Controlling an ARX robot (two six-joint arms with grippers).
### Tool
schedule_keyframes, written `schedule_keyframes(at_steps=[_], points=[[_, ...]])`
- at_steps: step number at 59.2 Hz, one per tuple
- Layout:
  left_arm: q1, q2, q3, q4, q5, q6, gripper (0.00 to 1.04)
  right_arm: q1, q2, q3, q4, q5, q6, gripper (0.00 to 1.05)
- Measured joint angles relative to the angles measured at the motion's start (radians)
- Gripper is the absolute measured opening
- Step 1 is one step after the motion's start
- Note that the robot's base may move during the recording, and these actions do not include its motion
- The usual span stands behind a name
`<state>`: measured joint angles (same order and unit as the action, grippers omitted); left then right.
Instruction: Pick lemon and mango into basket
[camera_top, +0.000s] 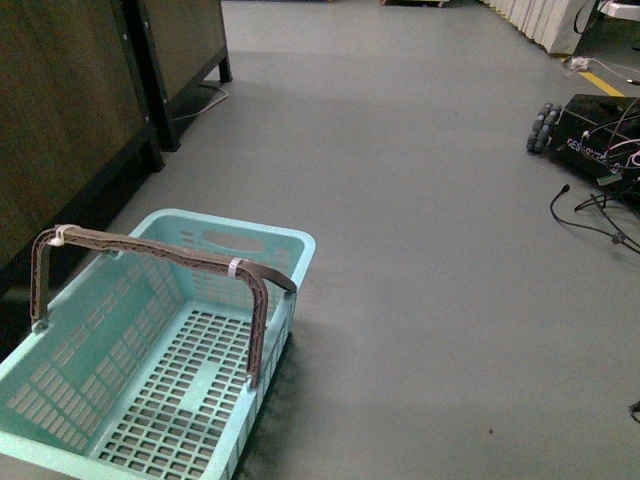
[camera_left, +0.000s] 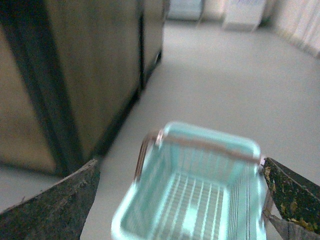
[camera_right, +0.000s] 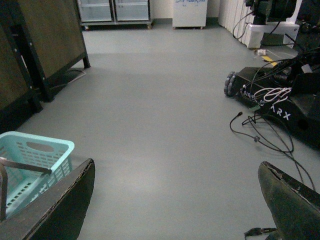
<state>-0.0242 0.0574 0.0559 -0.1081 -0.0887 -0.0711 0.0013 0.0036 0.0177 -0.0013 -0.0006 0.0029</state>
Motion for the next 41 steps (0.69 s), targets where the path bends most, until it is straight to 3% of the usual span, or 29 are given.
schedule_keyframes(at_steps=[3,6,22,32,41], points=[[-0.012,0.167,0.090,-0.174,-0.094,-0.123,0.98,0.000,0.000,0.000,0.000,0.000,0.000,0.96],[0.012,0.310,0.127,-0.185,-0.076,-0.219,0.98,0.000,0.000,0.000,0.000,0.000,0.000,0.96],[0.164,0.959,0.282,0.271,0.128,-0.462,0.98,0.000,0.000,0.000,0.000,0.000,0.000,0.96],[0.147,1.334,0.410,0.480,0.142,-0.573,0.98,0.000,0.000,0.000,0.000,0.000,0.000,0.96],[0.078,1.629,0.539,0.608,0.106,-0.753,0.98,0.000,0.000,0.000,0.000,0.000,0.000,0.96]])
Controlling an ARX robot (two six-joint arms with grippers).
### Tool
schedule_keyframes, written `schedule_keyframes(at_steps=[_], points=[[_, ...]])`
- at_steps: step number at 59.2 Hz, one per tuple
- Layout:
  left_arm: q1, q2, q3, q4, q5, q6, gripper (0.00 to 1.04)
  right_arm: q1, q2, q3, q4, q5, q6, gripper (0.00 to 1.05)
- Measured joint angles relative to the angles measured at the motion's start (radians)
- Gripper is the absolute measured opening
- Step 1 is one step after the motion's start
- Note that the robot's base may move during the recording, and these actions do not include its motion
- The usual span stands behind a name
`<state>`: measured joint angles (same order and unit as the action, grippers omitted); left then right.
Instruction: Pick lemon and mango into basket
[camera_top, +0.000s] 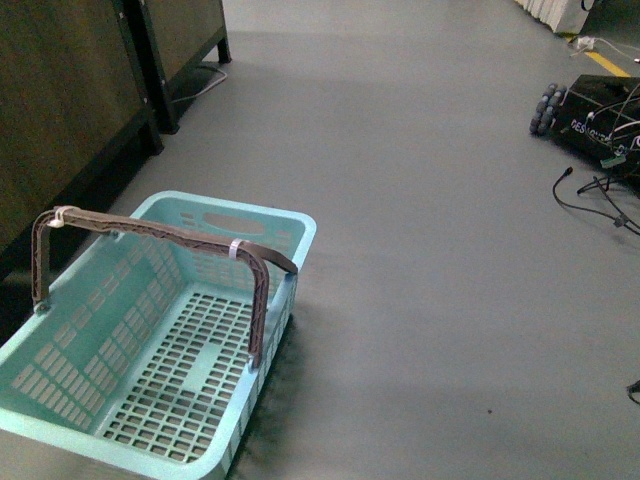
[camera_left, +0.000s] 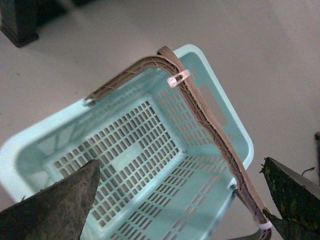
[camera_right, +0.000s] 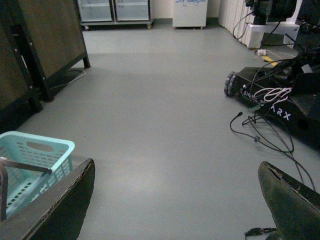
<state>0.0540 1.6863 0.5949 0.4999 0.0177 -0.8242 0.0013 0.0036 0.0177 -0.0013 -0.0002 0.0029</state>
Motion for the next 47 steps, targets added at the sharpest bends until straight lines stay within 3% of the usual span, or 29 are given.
schedule_keyframes(at_steps=[20,47], points=[[-0.117,0.316,0.256,0.031,-0.061,-0.288,0.98,0.000,0.000,0.000,0.000,0.000,0.000,0.96],[-0.212,0.625,0.672,-0.116,-0.088,-0.440,0.98,0.000,0.000,0.000,0.000,0.000,0.000,0.96]])
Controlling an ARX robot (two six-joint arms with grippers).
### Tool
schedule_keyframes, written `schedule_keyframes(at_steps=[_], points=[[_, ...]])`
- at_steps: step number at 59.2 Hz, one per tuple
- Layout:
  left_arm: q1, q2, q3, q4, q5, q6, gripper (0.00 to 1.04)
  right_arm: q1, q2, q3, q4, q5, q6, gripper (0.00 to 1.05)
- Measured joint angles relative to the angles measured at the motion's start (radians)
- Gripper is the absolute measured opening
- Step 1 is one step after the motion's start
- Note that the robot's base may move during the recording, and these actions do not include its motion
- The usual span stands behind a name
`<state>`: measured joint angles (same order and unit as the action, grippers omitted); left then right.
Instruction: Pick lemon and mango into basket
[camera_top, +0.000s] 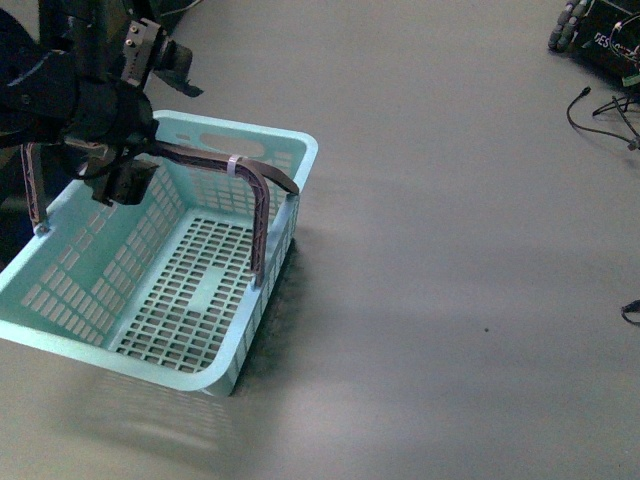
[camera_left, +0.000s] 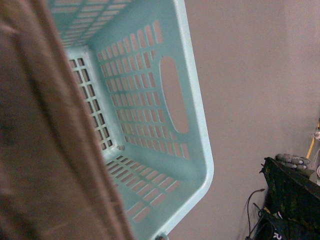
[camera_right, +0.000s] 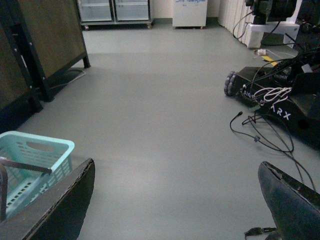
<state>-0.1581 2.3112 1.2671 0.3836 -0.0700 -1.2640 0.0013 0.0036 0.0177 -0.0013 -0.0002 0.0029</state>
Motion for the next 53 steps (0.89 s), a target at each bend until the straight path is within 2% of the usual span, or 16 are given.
schedule_keyframes(at_steps=[1,19,26,32,40,53], points=[[-0.002,0.003,0.007,-0.003,-0.002,-0.002,0.97,0.000,0.000,0.000,0.000,0.000,0.000,0.96],[-0.019,0.072,0.103,-0.077,-0.016,-0.078,0.45,0.000,0.000,0.000,0.000,0.000,0.000,0.96],[-0.019,0.071,0.103,-0.088,-0.005,-0.135,0.30,0.000,0.000,0.000,0.000,0.000,0.000,0.96],[-0.016,0.040,0.066,-0.086,-0.005,-0.137,0.29,0.000,0.000,0.000,0.000,0.000,0.000,0.96],[0.005,-0.066,-0.083,-0.043,-0.008,-0.132,0.29,0.000,0.000,0.000,0.000,0.000,0.000,0.96],[0.026,-0.356,-0.269,-0.041,-0.007,-0.132,0.29,0.000,0.000,0.000,0.000,0.000,0.000,0.96]])
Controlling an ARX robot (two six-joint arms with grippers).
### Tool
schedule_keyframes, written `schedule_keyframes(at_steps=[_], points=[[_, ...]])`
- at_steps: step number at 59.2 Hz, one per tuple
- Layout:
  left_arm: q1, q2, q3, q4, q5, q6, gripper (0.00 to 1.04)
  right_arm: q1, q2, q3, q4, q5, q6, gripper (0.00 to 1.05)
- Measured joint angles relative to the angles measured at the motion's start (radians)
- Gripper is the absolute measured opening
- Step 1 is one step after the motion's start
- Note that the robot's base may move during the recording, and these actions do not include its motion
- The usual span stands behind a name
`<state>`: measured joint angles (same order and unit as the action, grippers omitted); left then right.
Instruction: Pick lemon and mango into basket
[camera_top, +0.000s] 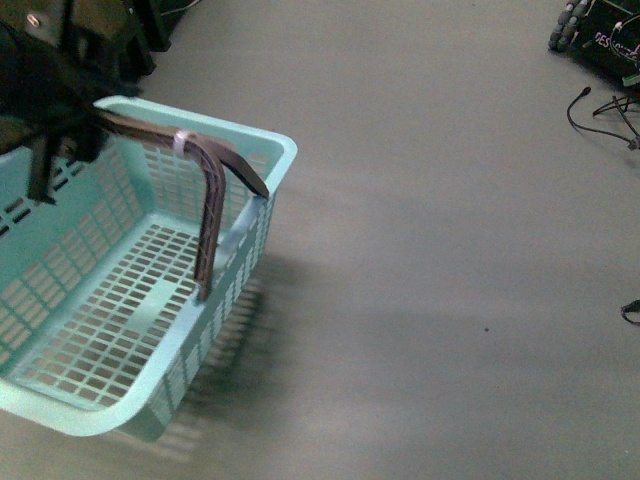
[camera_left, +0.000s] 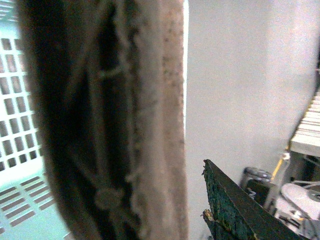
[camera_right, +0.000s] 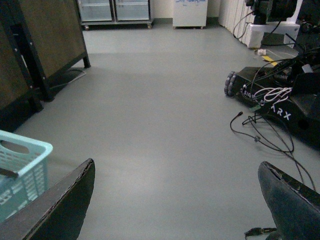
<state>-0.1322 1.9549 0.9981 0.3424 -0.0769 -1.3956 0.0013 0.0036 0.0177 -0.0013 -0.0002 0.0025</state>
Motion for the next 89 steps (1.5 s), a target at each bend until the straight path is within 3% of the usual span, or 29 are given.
schedule_keyframes(at_steps=[14,36,89], points=[[-0.002,-0.378,-0.115,-0.095,0.001,-0.012,0.28,0.000,0.000,0.000,0.000,0.000,0.000,0.96],[-0.012,-0.764,-0.132,-0.275,-0.030,-0.026,0.28,0.000,0.000,0.000,0.000,0.000,0.000,0.96],[-0.012,-0.784,-0.137,-0.283,-0.031,-0.015,0.28,0.000,0.000,0.000,0.000,0.000,0.000,0.96]])
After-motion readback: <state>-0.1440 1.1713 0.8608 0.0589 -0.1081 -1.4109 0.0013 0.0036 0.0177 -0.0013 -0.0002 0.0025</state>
